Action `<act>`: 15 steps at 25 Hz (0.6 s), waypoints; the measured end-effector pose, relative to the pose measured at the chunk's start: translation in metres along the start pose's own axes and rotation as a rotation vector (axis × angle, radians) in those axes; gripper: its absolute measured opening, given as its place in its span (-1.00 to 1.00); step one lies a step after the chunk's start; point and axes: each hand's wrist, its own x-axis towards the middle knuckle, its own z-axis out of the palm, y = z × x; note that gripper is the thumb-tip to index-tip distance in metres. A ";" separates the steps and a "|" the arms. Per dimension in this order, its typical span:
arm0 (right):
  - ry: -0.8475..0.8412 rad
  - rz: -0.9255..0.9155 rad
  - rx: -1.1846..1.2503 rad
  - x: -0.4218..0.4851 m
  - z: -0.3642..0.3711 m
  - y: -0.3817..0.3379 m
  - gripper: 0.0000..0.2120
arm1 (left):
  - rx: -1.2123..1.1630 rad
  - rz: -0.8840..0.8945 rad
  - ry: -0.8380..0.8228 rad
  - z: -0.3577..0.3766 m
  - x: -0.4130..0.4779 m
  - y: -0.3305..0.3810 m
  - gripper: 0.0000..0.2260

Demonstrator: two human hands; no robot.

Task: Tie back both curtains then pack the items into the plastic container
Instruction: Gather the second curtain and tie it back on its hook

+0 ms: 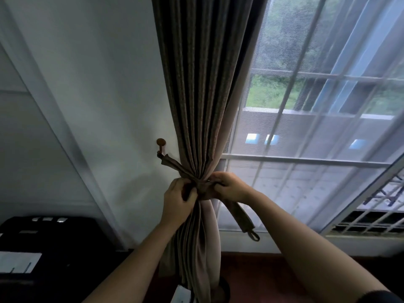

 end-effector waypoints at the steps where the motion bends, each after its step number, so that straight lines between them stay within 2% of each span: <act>1: -0.001 0.010 0.039 0.000 0.002 0.001 -0.66 | 0.004 0.011 -0.035 0.001 -0.004 0.002 -0.67; 3: -0.012 0.022 0.086 0.002 0.005 0.001 -0.66 | 0.024 -0.015 -0.087 0.003 -0.010 0.005 -0.53; 6: -0.091 -0.004 0.032 0.003 0.004 -0.007 -0.65 | 0.027 -0.096 -0.031 0.005 -0.016 0.009 -0.43; 12: -0.215 -0.088 -0.035 0.020 0.001 -0.024 -0.66 | 0.072 -0.179 0.037 -0.008 -0.018 0.008 -0.37; 15: -0.270 -0.053 -0.014 0.029 0.000 -0.025 -0.67 | 0.072 -0.212 0.100 -0.004 -0.014 0.009 -0.40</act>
